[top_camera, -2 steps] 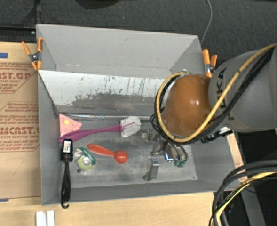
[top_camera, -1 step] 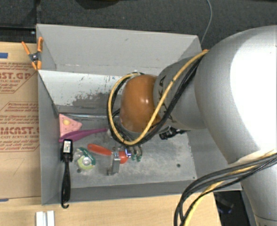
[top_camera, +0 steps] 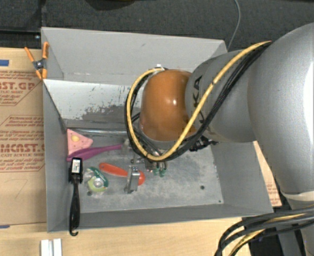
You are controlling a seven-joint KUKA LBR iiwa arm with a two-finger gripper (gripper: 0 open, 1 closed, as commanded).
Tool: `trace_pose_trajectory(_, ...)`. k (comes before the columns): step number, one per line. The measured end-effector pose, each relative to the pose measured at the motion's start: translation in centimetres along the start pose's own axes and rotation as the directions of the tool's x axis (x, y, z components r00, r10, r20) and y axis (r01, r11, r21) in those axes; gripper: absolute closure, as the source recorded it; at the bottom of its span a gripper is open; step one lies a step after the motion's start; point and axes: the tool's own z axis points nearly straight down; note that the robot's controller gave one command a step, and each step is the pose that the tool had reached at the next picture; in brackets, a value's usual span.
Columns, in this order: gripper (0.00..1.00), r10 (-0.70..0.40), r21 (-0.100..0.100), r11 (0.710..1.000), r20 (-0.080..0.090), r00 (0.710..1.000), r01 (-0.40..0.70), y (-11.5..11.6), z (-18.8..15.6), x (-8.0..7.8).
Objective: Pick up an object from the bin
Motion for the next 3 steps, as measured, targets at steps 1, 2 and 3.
trace_pose_trajectory(1,0.00,-0.167,-0.002,0.986,-0.016,0.986,0.167,1.3,4.6,-0.4)
trace_pose_trajectory(2,0.00,0.092,-0.001,0.996,-0.002,0.996,-0.092,0.5,7.6,0.2)
trace_pose_trajectory(3,1.00,0.010,0.000,1.000,-0.011,1.000,-0.010,1.8,7.5,-0.5)
